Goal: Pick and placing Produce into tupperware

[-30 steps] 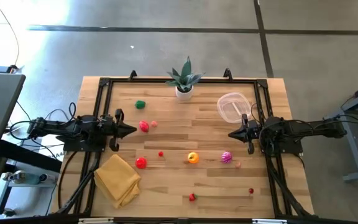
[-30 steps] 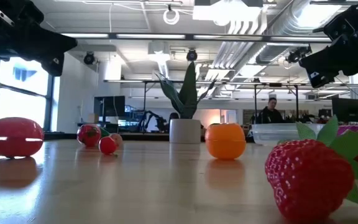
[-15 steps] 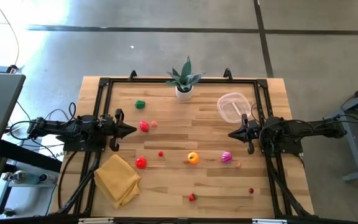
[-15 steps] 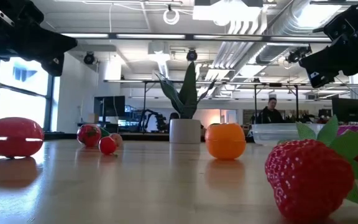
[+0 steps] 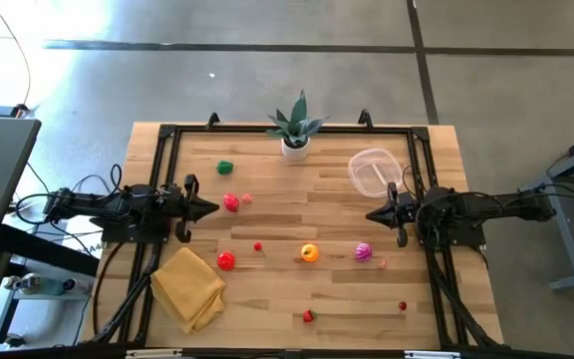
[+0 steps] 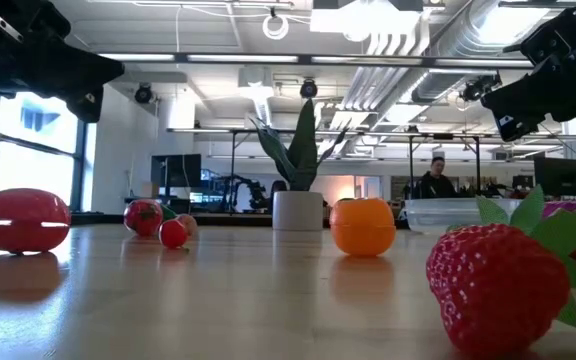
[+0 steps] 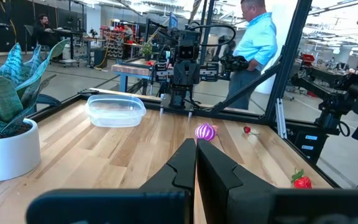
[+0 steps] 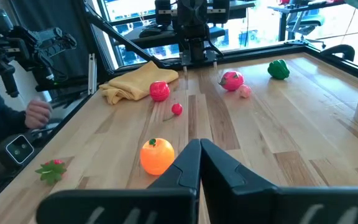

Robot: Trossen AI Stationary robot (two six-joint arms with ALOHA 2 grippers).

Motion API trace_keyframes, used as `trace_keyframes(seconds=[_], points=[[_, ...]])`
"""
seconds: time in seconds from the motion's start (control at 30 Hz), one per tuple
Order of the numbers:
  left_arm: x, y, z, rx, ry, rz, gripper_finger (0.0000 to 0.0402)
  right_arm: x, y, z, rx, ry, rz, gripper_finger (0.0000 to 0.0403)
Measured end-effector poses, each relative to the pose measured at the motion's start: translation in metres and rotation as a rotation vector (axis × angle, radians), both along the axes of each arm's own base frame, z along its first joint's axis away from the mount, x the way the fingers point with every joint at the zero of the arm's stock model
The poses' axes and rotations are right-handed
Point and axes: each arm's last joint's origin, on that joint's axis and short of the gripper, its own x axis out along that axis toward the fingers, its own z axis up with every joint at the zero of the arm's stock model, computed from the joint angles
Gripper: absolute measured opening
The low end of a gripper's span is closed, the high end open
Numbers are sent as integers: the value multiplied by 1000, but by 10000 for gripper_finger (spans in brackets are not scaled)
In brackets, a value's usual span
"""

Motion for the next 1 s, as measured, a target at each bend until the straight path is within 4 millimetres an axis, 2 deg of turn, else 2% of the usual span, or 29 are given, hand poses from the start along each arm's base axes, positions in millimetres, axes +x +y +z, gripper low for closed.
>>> trace_keyframes(seconds=[0.77,0.9,1.0], points=[[0,0,0,0,0,0,5,0,0,1,0,-9,0,0],[0,0,0,0,0,0,5,0,-3,3,-82,-37,-111,0],[0,0,0,0,0,-1,5,0,-6,6,-61,-62,-191,0]])
